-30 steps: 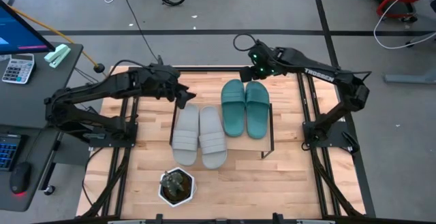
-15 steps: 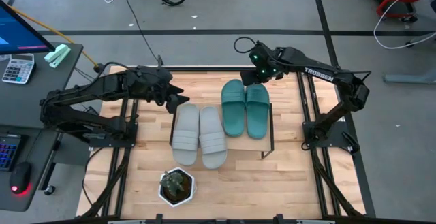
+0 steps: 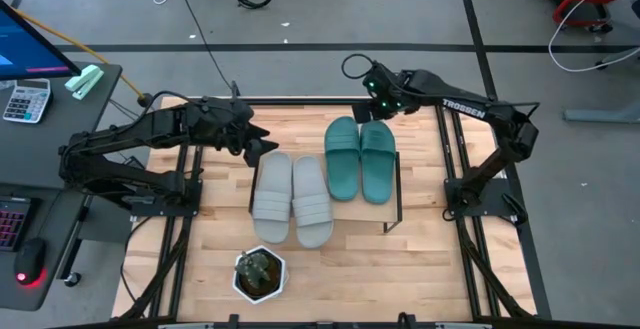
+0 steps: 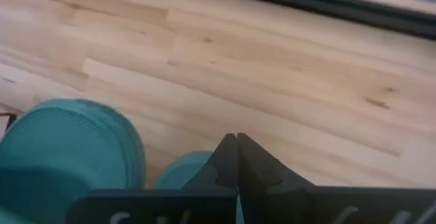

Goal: Pick and place slides into the shelf
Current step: Adjust the slides on the shelf

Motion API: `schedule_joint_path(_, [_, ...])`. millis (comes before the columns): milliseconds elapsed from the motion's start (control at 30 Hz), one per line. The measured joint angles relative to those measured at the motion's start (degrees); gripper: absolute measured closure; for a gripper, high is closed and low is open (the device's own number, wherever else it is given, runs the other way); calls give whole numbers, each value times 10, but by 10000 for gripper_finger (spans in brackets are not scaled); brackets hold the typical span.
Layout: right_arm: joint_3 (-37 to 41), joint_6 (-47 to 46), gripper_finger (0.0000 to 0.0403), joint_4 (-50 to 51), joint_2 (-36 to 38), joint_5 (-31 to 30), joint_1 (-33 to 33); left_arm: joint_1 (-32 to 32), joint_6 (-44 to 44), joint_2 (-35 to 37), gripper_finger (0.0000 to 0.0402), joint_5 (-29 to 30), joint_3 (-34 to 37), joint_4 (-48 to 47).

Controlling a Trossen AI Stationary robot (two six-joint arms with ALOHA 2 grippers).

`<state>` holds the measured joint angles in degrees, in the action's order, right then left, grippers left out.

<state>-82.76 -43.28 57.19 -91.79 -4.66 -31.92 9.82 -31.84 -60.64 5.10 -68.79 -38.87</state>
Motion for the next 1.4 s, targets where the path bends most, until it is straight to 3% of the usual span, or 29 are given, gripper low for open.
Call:
schedule_joint_path(433, [0,-7,403,26,2,52,13,-1,2,0,116,0,0,-1])
schedule_joint_path(767, [0,-22,403,21,25,34,17,-1,10,0,116,2,0,-3])
schedule_joint_path(1000, [0,-37,403,-78,23,16,1,-1,10,0,116,2,0,-3])
schedule_joint_path(1400, [-1,-82,403,-141,-25,39,11,0,11,0,116,8,0,-3])
